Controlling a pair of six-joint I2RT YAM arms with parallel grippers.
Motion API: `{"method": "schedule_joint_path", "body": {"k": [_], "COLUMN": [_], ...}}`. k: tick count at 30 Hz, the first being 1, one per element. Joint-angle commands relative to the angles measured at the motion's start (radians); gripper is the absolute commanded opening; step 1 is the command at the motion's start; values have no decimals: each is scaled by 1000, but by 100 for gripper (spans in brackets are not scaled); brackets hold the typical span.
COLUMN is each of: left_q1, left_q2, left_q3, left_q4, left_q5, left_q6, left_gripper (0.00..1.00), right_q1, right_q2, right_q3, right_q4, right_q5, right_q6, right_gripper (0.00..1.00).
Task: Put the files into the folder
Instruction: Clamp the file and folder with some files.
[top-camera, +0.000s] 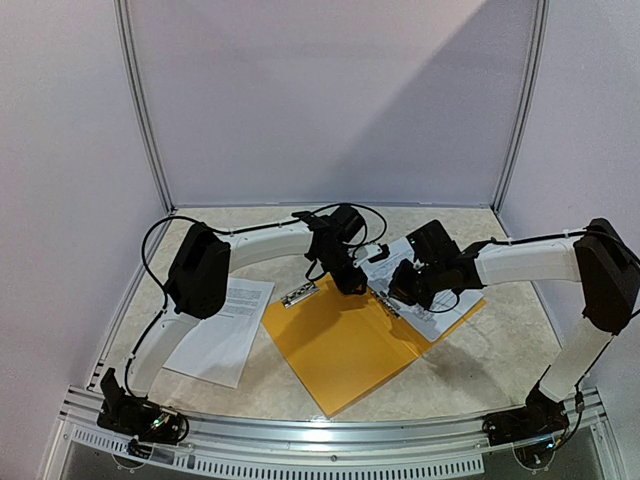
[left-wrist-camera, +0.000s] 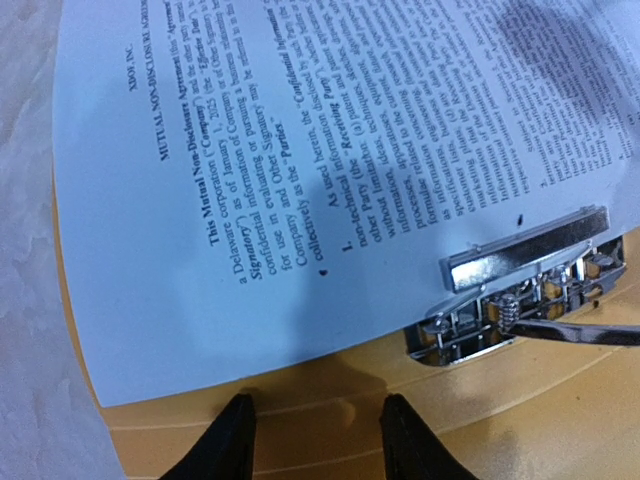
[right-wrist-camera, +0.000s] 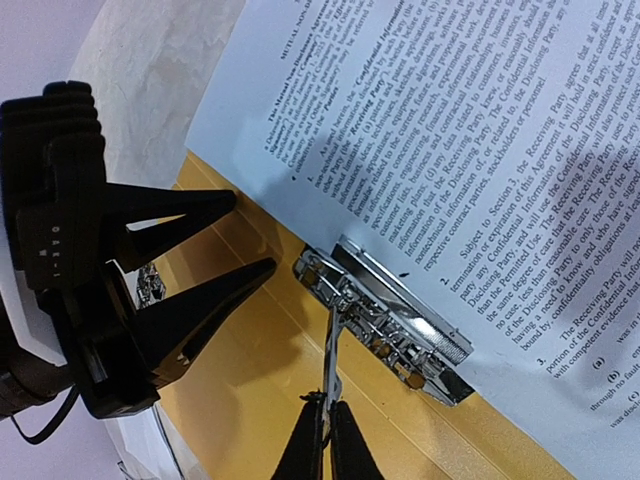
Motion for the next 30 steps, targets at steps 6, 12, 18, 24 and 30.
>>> {"method": "schedule_joint_path", "body": {"k": [6, 12, 18, 24, 30], "left_q1": [-9, -9, -9, -10, -10], "left_q2": [66, 67, 67, 71, 70], "left_q3": [-22, -22, -21, -14, -14], "left_q4": [-121, -121, -120, -122, -122], "left_q5": [-14, -14, -14, -16, -17], "left_q6": [14, 16, 15, 15, 15], "left_gripper": [45, 45, 45, 44, 43], "right_q1": [7, 7, 13, 14, 14], "right_q2": [-7, -8, -8, -5, 28], "right_q3": [102, 93, 95, 97, 114], "right_q4": [-69, -89, -135, -127, -120], "right_q5": [-20, -15, -6, -4, -4], "right_q6": [-48, -33, -17, -11, -22], "right_gripper": [8, 12, 20, 24, 22]}}
